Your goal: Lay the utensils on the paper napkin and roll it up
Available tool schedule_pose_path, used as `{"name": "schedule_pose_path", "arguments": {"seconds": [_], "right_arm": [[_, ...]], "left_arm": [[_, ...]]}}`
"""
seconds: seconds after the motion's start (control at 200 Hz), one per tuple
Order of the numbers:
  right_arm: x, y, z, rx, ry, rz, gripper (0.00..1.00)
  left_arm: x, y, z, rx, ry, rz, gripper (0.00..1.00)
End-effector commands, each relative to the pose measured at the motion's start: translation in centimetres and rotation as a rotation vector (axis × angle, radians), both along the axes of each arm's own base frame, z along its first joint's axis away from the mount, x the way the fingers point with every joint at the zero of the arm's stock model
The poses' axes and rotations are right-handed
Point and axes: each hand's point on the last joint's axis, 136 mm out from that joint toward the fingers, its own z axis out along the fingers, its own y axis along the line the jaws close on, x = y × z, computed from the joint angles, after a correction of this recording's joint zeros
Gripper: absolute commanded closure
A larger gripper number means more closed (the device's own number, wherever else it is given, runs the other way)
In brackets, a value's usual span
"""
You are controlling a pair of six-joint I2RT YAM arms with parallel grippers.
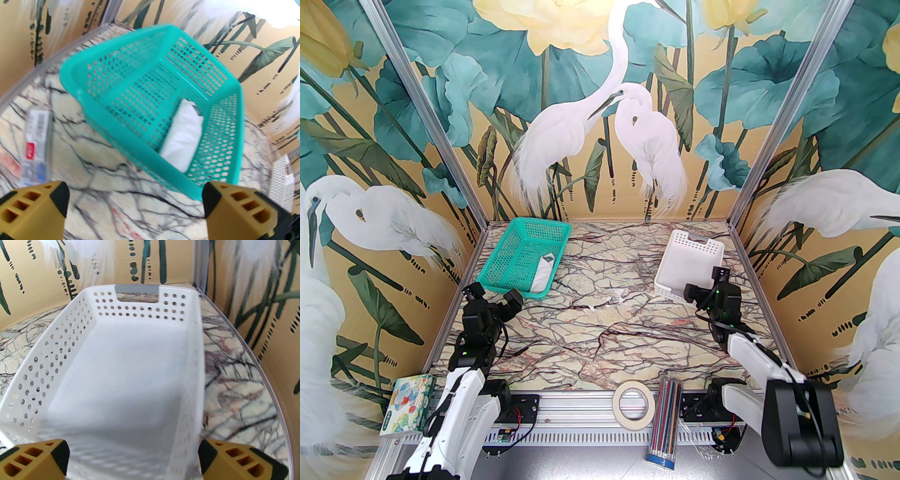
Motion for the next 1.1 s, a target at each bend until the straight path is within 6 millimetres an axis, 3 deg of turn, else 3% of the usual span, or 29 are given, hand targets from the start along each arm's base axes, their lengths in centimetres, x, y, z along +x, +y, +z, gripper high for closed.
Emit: {"name": "schedule_pose_path", "arguments": {"seconds": [0.0, 0.215, 0.315, 0.355, 0.37, 0.405, 0.565, 1.095], "right_arm": [[2.2, 0.6, 3.4, -0.015, -0.186, 0.051, 0.01], [4.6, 1.9, 3.3, -0.09, -0.232, 0.132, 0.01], [5.2, 2.1, 1.1, -0.089, -0.213, 0.149, 0.01], [5.3, 1.9, 0.8, -0.088, -0.22, 0.136, 0.01], [5.3, 1.8, 1.0, -0.087, -0.229, 0.131, 0.01], [5.3, 1.7, 0.9, -0.086, -0.215, 0.129, 0.01], [5.7, 0.7, 0.7, -0.074, -0.19, 0.078, 0.01], [5.6, 0.8, 0.7, -0.076, -0.189, 0.079, 0.01]], "left_arm": [[0.6, 1.6, 1.8, 0.128, -0.051, 0.039, 0.01], [2.1, 1.6, 0.5, 0.204, -0.093, 0.007, 0.01], [3.2, 1.0, 0.4, 0.231, -0.103, -0.046, 0.01], [3.6, 0.8, 0.4, 0.231, -0.111, -0.061, 0.01], [3.2, 0.6, -0.8, 0.229, -0.091, -0.071, 0.01], [3.3, 0.5, -1.0, 0.231, -0.1, -0.082, 0.01], [3.9, -0.2, -0.7, 0.252, -0.126, -0.131, 0.01], [4.1, -0.9, -0.6, 0.239, -0.142, -0.168, 0.0]]}}
